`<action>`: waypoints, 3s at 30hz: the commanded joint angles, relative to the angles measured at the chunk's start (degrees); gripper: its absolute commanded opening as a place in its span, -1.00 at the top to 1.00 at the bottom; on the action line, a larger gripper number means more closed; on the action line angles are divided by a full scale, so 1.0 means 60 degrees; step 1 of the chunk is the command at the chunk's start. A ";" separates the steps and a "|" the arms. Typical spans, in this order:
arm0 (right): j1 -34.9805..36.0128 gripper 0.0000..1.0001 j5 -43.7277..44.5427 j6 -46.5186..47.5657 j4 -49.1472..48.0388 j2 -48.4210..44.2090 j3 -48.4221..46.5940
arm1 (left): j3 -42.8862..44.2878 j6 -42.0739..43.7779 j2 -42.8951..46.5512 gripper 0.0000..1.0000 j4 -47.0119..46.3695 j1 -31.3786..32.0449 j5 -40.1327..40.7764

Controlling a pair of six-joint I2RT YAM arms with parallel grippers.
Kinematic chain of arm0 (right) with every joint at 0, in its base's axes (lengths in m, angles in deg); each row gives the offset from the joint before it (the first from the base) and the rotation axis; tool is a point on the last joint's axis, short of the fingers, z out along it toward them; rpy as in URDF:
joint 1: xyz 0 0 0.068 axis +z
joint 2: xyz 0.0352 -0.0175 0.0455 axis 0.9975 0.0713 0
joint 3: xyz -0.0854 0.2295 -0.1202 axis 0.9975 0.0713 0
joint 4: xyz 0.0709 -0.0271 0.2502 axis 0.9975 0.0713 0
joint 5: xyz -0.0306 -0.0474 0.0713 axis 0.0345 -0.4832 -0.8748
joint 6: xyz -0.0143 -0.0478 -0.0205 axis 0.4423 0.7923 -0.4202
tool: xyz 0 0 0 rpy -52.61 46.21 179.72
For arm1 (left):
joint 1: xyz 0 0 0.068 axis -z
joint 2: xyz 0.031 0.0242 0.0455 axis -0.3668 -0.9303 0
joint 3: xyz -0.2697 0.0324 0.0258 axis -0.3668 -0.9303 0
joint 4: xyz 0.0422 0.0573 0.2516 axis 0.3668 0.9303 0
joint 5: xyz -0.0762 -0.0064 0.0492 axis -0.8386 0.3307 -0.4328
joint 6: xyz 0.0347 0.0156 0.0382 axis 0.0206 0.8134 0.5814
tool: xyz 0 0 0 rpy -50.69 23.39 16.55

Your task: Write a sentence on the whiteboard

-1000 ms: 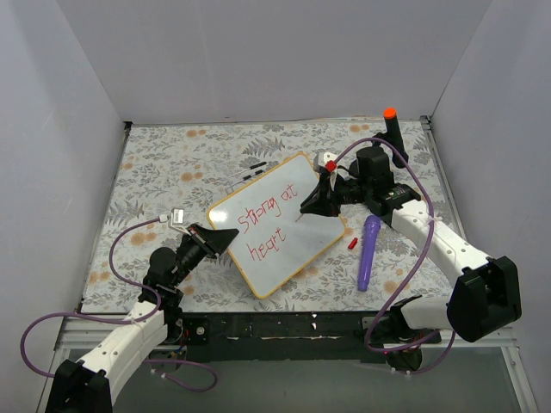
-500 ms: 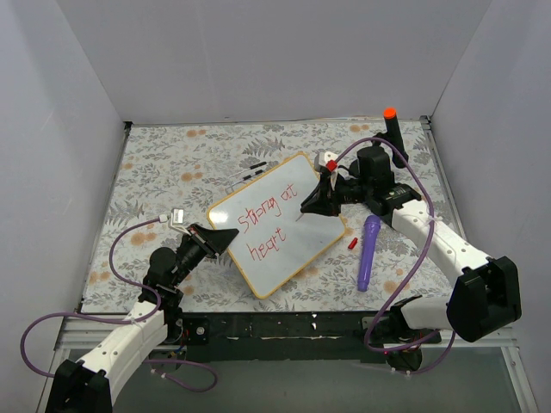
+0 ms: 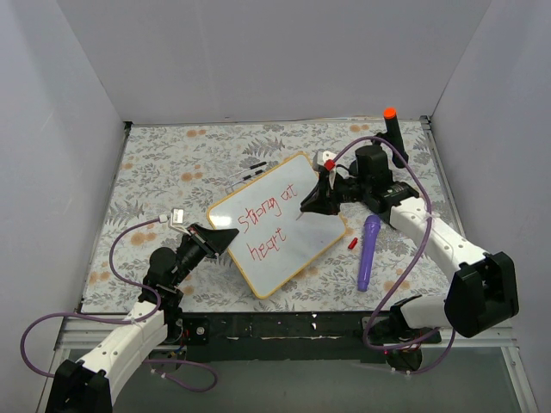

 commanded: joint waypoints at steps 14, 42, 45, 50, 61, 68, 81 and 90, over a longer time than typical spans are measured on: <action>-0.0108 0.97 -0.0209 0.0285 0.0213 0.0449 -0.0906 | -0.0217 -0.0660 0.0311 1.00 -0.1654 0.0039 0.0349; 0.0171 0.97 0.0846 -0.0506 -0.0417 0.1065 -0.0994 | -0.0217 -0.0718 0.0296 1.00 -0.1727 0.0025 0.0335; 0.0229 0.97 0.0933 -0.0491 -0.0417 0.1123 -0.0950 | -0.0217 -0.0719 0.0281 1.00 -0.1785 0.0025 0.0335; 0.0317 0.97 0.1080 -0.0506 -0.0373 0.1313 -0.1052 | -0.0231 -0.0704 0.0281 1.00 -0.1815 0.0025 0.0306; 0.0376 0.97 0.1007 -0.0857 -0.0608 0.1431 -0.1199 | -0.0217 -0.0719 0.0208 1.00 -0.2005 0.0025 0.0232; 0.0493 0.97 0.0699 -0.0945 -0.0652 0.1445 -0.1141 | -0.0217 -0.0733 0.0208 1.00 -0.2005 0.0039 0.0232; 0.0639 0.97 0.0392 -0.0477 -0.0066 0.1489 -0.0979 | -0.0231 -0.0704 0.0457 1.00 -0.1756 0.0025 0.0364; 0.0640 0.97 0.0669 0.0007 0.0550 0.1446 -0.0804 | -0.0217 -0.0689 0.0457 1.00 -0.1771 0.0025 0.0379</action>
